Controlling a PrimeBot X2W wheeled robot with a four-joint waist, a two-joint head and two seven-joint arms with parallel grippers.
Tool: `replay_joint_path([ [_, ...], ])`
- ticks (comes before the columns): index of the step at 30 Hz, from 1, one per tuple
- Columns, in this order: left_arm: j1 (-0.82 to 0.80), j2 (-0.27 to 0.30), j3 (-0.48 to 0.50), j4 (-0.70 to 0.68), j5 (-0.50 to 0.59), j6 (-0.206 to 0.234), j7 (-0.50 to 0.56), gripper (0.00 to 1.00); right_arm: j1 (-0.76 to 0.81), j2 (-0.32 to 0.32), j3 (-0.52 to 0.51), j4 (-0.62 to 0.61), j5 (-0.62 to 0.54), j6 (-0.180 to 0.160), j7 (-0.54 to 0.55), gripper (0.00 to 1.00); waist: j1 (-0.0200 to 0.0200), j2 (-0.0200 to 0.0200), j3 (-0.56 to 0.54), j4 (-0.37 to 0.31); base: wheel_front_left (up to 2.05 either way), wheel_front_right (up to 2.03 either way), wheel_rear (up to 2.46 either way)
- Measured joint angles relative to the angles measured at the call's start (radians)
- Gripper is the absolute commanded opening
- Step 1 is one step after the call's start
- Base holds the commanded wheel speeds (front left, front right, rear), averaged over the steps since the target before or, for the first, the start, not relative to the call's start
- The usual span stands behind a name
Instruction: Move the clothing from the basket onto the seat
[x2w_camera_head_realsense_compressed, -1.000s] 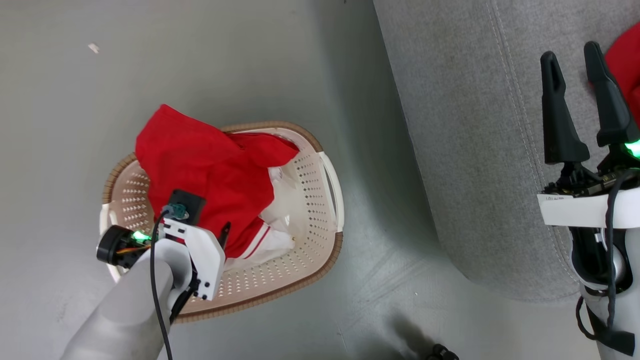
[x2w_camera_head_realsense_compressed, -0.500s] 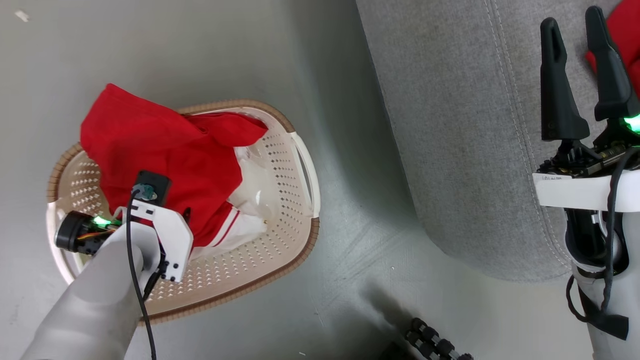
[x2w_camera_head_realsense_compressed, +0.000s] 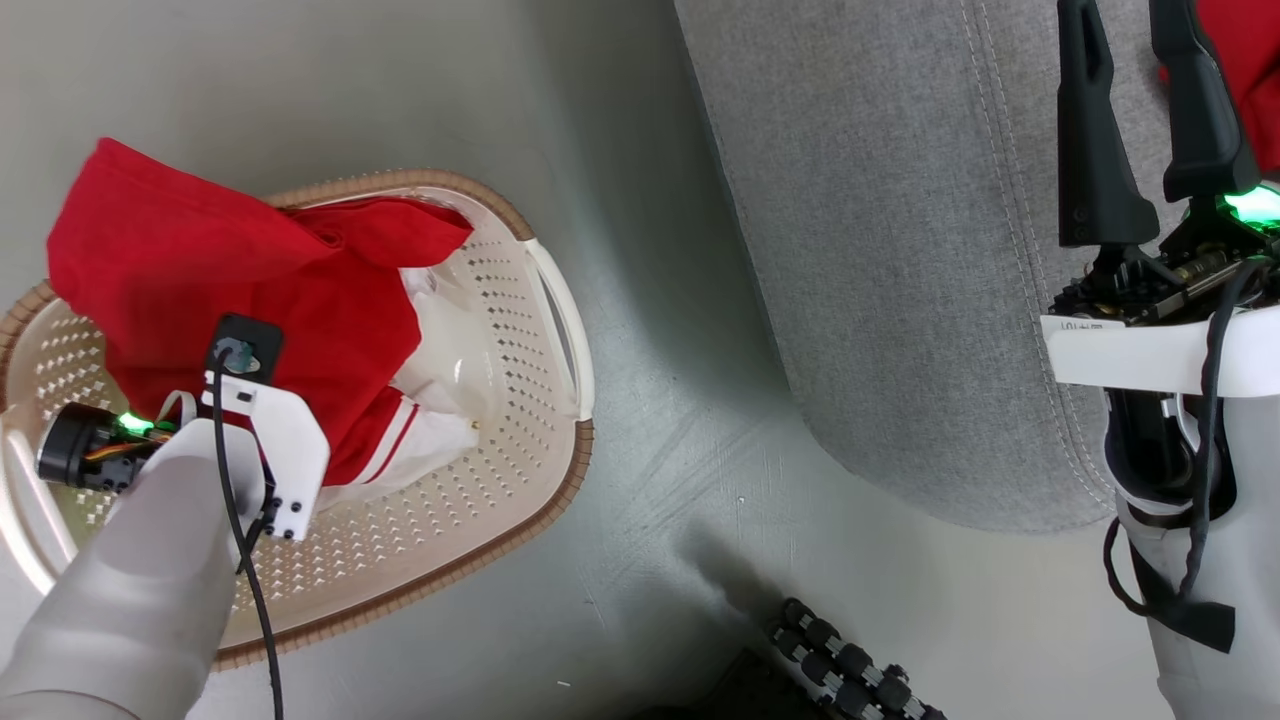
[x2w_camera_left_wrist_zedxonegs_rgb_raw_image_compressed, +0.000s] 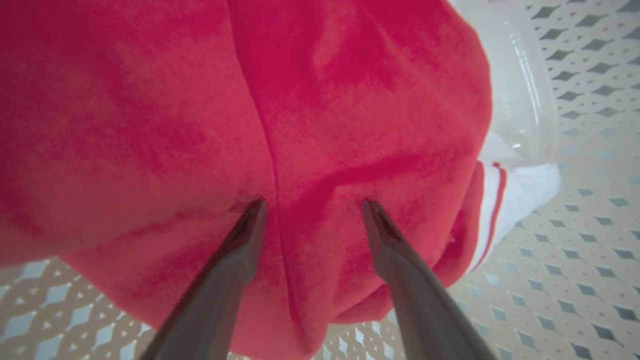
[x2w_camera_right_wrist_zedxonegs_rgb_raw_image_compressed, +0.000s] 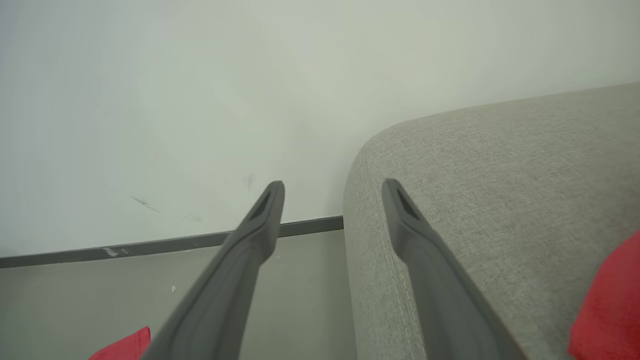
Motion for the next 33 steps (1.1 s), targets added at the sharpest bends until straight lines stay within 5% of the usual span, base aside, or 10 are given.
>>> replay_joint_path([
  [13,-0.030,0.026,-0.019,0.050,0.016,-0.002,0.042,1.00,-0.049,0.023,0.009,0.012,0.001,0.000,-0.001,1.00,0.0000,0.0000,0.034,-0.049,0.00,0.00,0.00],
  [14,-0.030,0.026,-0.019,0.050,0.016,-0.002,0.040,0.58,-0.054,0.024,0.010,0.013,0.001,0.000,-0.001,1.00,0.0000,0.0000,0.034,-0.052,0.00,0.00,0.00],
  [16,-0.031,0.025,-0.019,0.052,0.016,-0.003,0.037,0.00,-0.056,0.025,0.008,0.014,0.001,0.000,-0.001,1.00,0.0000,-0.0001,0.033,-0.054,0.00,0.00,0.00],
  [33,-0.048,0.019,-0.012,0.067,0.007,-0.047,-0.016,0.00,-0.079,0.031,0.003,0.027,0.000,0.000,-0.001,1.00,0.0000,-0.0001,0.013,-0.049,0.00,0.00,0.00],
])
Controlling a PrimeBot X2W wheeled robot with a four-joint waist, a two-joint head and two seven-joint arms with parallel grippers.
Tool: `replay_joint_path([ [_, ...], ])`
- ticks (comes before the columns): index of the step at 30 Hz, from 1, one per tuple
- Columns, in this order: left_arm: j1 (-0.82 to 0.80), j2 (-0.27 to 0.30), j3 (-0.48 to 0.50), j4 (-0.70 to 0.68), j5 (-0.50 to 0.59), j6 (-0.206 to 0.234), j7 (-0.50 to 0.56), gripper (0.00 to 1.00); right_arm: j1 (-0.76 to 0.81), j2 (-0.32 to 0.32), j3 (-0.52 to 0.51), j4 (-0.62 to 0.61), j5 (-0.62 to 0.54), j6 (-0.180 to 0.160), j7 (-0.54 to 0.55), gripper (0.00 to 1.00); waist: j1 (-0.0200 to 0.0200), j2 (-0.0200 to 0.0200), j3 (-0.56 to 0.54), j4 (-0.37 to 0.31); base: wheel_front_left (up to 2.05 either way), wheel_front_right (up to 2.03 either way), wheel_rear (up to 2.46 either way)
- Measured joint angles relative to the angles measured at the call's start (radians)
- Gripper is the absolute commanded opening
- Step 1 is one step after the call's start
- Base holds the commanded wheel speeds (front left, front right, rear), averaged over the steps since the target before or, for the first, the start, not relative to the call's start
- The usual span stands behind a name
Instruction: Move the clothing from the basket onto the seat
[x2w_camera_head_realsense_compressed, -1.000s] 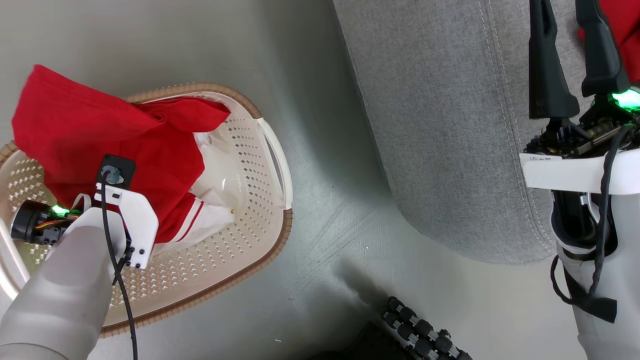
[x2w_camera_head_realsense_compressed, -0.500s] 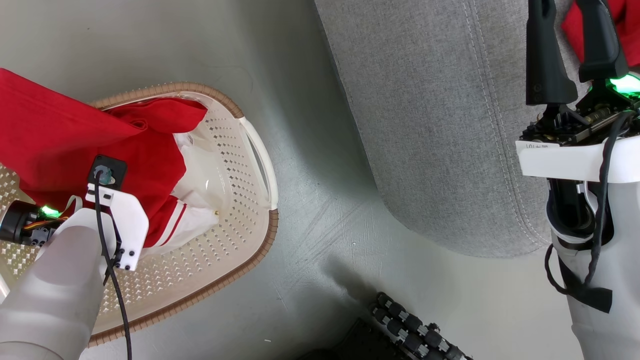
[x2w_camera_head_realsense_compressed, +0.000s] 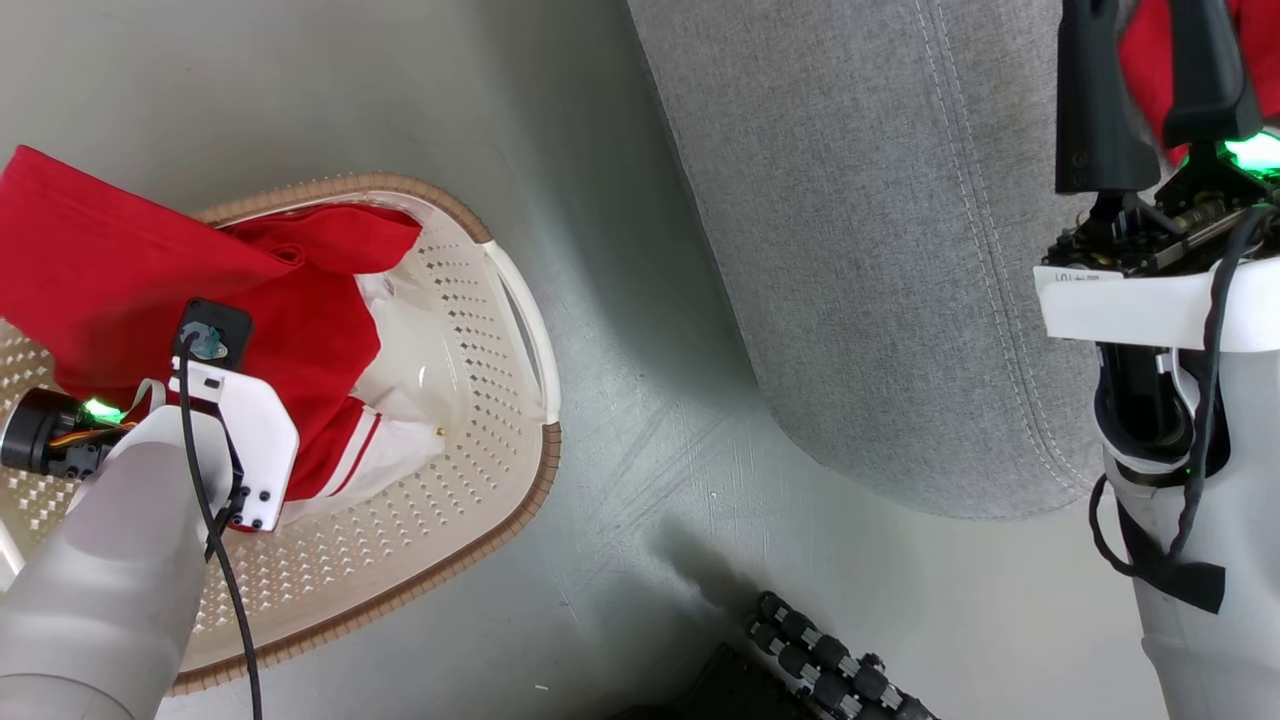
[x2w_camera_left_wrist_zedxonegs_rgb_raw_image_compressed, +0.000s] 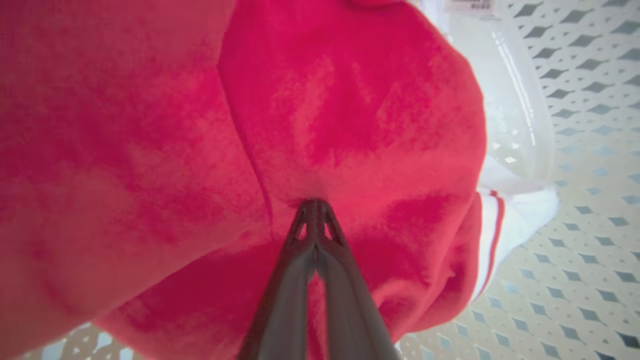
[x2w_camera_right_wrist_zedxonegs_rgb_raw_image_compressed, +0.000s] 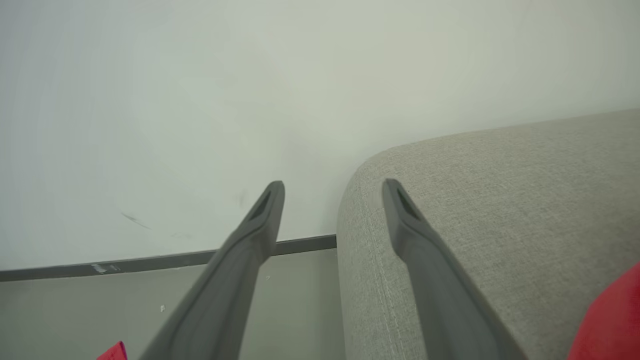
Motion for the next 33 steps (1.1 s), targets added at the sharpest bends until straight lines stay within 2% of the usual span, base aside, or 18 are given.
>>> replay_joint_path([
  [2,0.000,-0.002,0.001,0.000,0.000,-0.007,-0.013,0.00,0.000,0.000,0.000,0.003,0.000,0.000,0.000,1.00,0.0000,0.0000,-0.005,0.003,0.00,0.00,0.00],
  [3,0.000,-0.005,0.002,-0.001,-0.001,-0.010,-0.021,0.16,0.000,0.000,-0.001,0.005,0.000,0.000,0.000,1.00,0.0000,0.0000,-0.008,0.005,0.00,0.00,0.00],
  [4,0.000,-0.010,0.003,-0.001,-0.007,-0.016,-0.023,0.61,0.000,0.000,-0.002,0.007,0.000,0.000,0.000,1.00,0.0000,0.0000,-0.012,0.007,0.00,0.00,0.00],
  [5,0.000,-0.015,0.003,-0.001,-0.009,-0.018,-0.024,1.00,0.000,0.000,-0.002,0.008,-0.001,0.000,0.000,1.00,0.0000,0.0001,-0.015,0.009,0.00,0.00,0.00],
  [22,0.002,-0.066,-0.029,-0.056,0.001,-0.068,-0.155,1.00,0.000,-0.003,-0.029,0.020,-0.022,0.000,0.000,1.00,0.0000,0.0000,-0.099,0.048,0.00,0.00,0.00],
  [33,0.018,-0.087,-0.017,-0.110,-0.020,-0.087,-0.255,1.00,0.002,-0.040,-0.030,0.054,-0.031,0.000,0.000,1.00,0.0000,0.0000,-0.188,0.092,0.00,0.00,0.00],
])
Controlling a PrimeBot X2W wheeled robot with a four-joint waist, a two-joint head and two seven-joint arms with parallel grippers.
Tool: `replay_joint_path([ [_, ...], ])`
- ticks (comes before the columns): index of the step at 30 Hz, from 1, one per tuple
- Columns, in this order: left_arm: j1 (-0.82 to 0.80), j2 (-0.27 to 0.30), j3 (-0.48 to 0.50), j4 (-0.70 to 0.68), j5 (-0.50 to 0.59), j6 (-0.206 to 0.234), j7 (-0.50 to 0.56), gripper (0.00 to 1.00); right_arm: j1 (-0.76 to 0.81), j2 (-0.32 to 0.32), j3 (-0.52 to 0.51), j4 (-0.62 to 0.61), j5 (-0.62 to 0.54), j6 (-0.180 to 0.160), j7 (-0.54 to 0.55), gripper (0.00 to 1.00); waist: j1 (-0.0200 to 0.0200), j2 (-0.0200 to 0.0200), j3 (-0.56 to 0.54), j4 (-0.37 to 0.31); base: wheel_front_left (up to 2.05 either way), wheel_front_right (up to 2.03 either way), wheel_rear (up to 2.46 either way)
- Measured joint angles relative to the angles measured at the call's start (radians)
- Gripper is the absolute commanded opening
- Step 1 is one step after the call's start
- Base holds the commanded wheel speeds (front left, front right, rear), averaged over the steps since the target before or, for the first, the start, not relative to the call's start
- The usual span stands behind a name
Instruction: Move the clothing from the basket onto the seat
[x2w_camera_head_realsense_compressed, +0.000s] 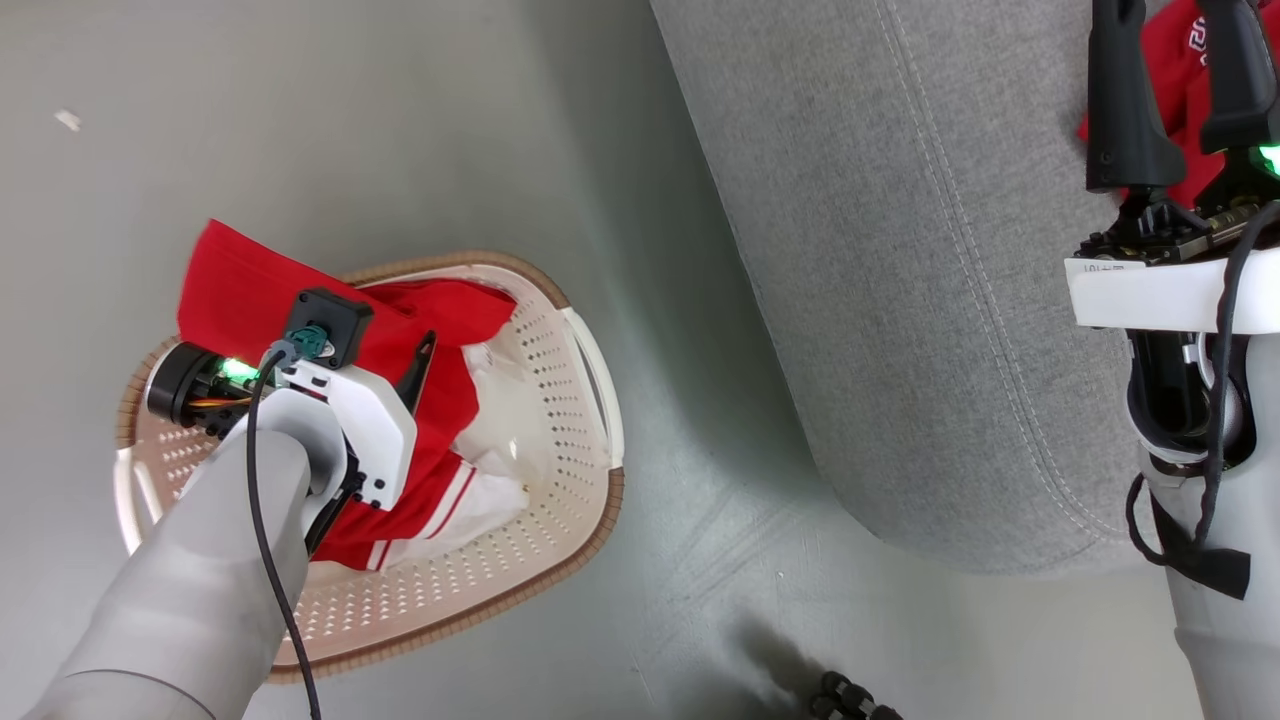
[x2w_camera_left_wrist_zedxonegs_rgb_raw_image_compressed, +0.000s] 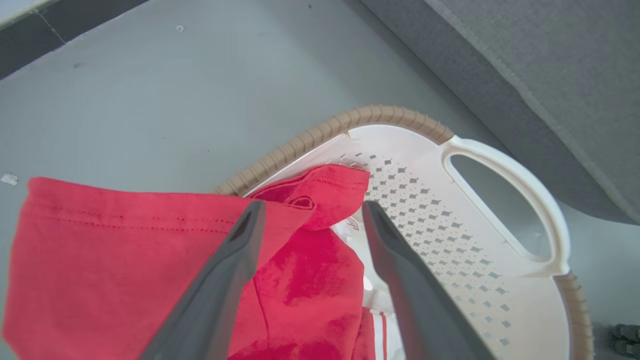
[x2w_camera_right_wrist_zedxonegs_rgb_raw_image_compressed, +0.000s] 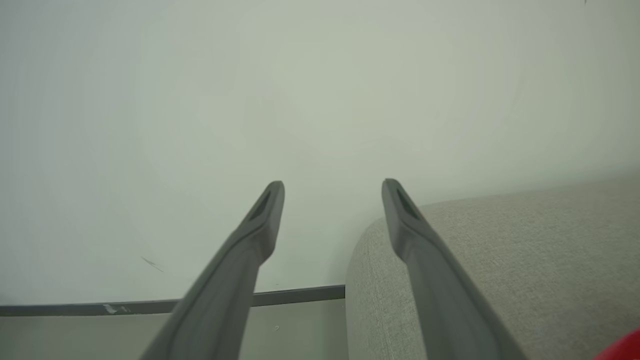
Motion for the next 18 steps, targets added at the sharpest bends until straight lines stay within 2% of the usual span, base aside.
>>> replay_joint_path([
  [6,0.016,-0.005,0.019,-0.043,-0.020,-0.001,-0.064,1.00,0.004,-0.024,0.000,0.022,-0.002,0.000,0.000,1.00,0.0000,0.0000,-0.056,0.031,0.00,0.00,0.00],
  [18,0.066,-0.002,0.097,-0.154,-0.090,-0.008,-0.103,1.00,0.065,-0.063,0.002,0.059,-0.002,0.000,0.000,1.00,0.0000,0.0000,-0.178,0.094,0.00,0.00,0.00],
])
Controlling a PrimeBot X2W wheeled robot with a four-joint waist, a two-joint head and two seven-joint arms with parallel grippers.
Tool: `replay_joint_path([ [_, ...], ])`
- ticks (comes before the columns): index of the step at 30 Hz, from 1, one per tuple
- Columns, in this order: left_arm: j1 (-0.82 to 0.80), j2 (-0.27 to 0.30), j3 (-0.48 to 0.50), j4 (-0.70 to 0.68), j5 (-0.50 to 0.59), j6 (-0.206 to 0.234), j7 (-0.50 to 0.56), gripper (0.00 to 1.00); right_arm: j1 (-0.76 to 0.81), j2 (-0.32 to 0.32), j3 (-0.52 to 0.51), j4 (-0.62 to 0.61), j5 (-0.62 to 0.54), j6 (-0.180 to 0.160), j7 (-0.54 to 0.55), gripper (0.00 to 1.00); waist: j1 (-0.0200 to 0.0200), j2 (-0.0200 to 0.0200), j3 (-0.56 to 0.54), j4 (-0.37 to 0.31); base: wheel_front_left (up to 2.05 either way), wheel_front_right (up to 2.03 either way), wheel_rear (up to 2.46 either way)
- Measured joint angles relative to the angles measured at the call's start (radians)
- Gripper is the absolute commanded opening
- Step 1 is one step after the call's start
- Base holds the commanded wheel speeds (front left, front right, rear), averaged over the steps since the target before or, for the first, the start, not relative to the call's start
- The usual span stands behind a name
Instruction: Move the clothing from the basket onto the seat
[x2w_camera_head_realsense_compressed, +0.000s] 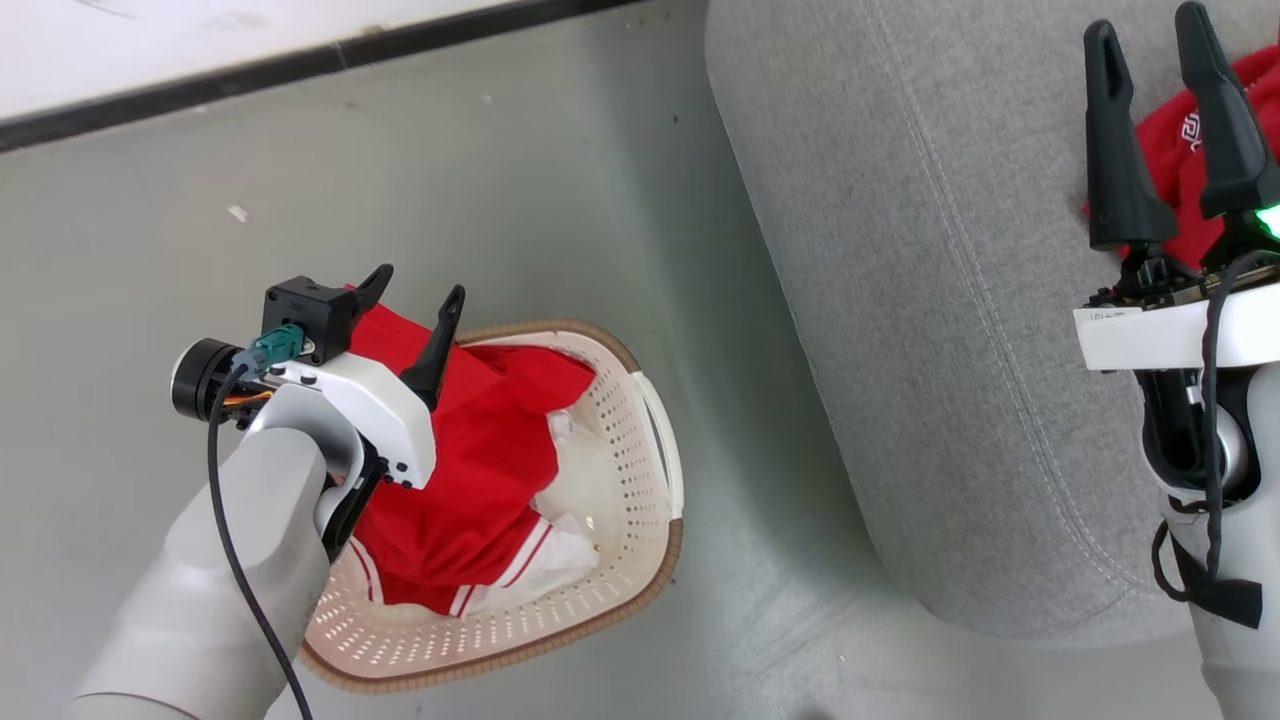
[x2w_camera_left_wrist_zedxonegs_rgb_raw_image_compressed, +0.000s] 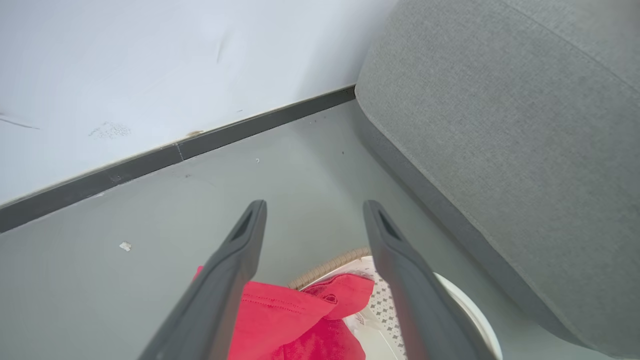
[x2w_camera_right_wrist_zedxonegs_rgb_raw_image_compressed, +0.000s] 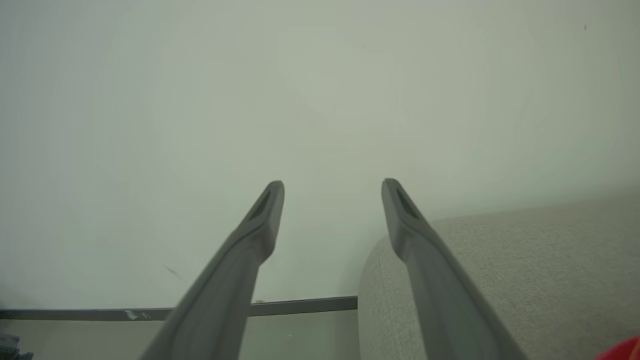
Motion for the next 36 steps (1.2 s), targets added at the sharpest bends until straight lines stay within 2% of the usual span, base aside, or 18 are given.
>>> replay_joint_path([
  [7,0.039,0.031,0.068,-0.084,-0.025,0.012,-0.001,1.00,0.047,-0.018,0.013,0.024,0.003,0.000,0.000,1.00,0.0000,0.0000,-0.082,0.042,0.00,0.00,0.00],
  [14,0.087,0.061,0.165,-0.217,-0.032,0.059,-0.003,1.00,0.098,-0.033,0.019,0.034,0.010,0.000,0.000,1.00,0.0000,0.0000,-0.152,0.077,0.00,0.00,0.00],
  [30,0.347,0.096,0.370,-0.439,-0.060,0.163,-0.003,1.00,0.242,-0.049,-0.010,0.058,0.018,0.000,0.000,1.00,0.0000,0.0001,-0.292,0.147,0.00,0.00,0.00],
  [36,0.455,0.093,0.389,-0.493,-0.060,0.179,-0.003,1.00,0.293,-0.054,-0.032,0.064,0.016,0.000,0.000,1.00,0.0000,0.0000,-0.337,0.165,0.00,0.00,0.00],
])
